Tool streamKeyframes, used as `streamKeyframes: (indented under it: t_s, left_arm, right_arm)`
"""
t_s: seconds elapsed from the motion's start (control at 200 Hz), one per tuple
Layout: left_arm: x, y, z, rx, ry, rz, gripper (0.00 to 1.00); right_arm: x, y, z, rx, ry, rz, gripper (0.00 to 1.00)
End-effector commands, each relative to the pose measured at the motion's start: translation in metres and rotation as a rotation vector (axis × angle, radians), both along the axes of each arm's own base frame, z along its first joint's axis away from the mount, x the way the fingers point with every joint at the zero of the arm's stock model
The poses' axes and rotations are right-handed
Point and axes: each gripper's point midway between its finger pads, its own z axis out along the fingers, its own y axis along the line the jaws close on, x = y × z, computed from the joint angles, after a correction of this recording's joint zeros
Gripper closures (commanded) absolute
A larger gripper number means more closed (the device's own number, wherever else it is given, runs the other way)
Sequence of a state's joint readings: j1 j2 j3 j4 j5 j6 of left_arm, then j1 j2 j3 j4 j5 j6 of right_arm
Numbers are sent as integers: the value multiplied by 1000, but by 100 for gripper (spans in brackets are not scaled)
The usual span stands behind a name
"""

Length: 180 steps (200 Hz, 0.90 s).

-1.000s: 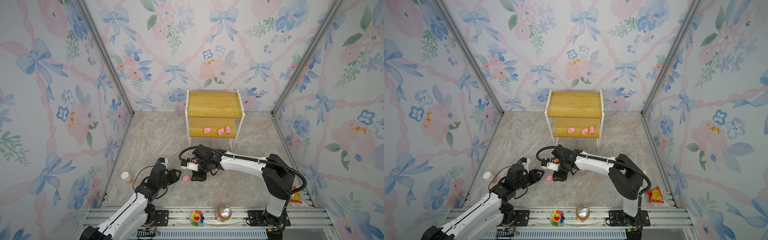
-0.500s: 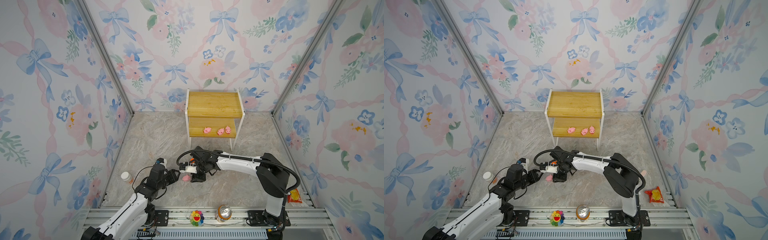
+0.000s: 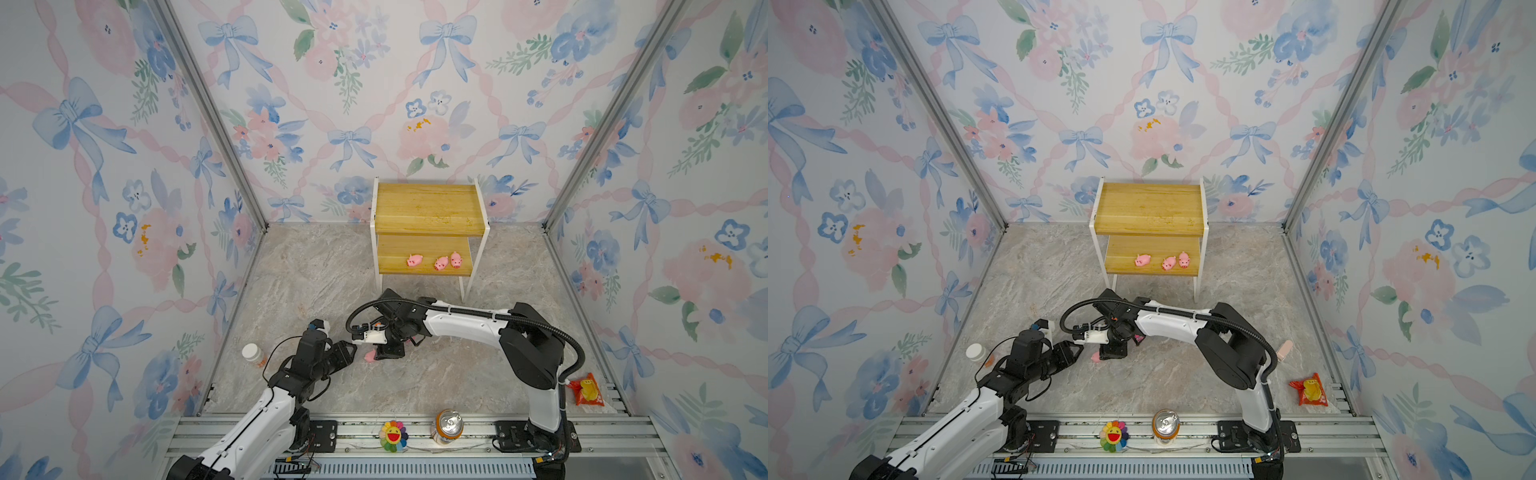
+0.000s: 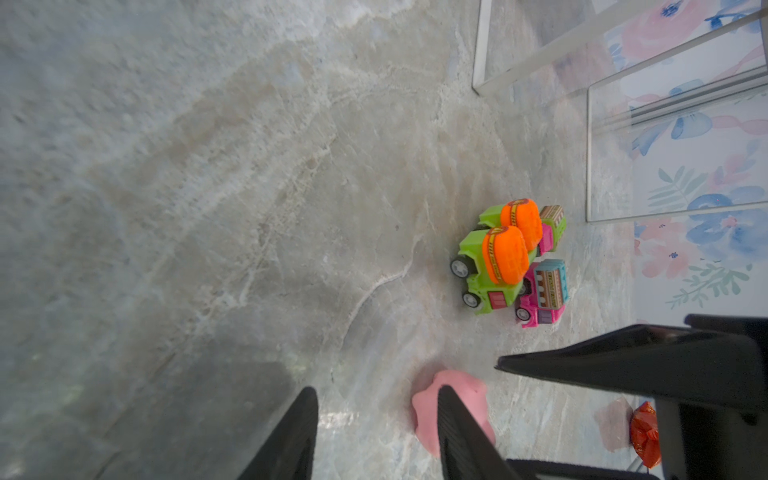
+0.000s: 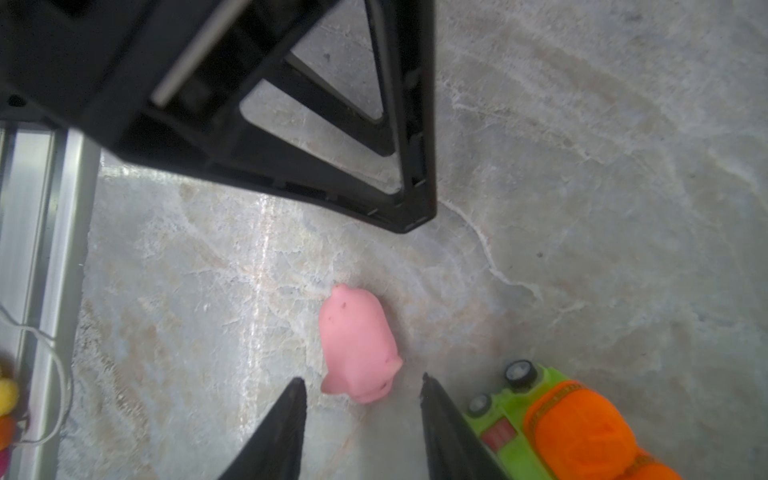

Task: Place and organize the plastic toys onto the shelf
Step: 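Lower the open right gripper onto the pink pig and close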

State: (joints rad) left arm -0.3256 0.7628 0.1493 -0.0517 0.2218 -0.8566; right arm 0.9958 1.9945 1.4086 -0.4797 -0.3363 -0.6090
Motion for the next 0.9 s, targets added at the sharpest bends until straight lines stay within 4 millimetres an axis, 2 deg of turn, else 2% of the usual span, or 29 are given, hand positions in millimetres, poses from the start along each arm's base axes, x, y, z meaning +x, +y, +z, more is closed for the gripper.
streamKeyframes:
  t_s: [0.0, 0.385, 0.895]
  left_arm:
    - [-5, 2, -7, 15, 16, -16, 52]
    - [-4, 4, -8, 19, 19, -10, 52]
    - [-4, 6, -11, 24, 27, -2, 52]
  right_arm:
    - [-3, 0, -2, -15, 19, 32, 53]
    - [-8, 2, -11, -19, 58, 32, 54]
    - [-4, 9, -19, 6, 66, -9, 54]
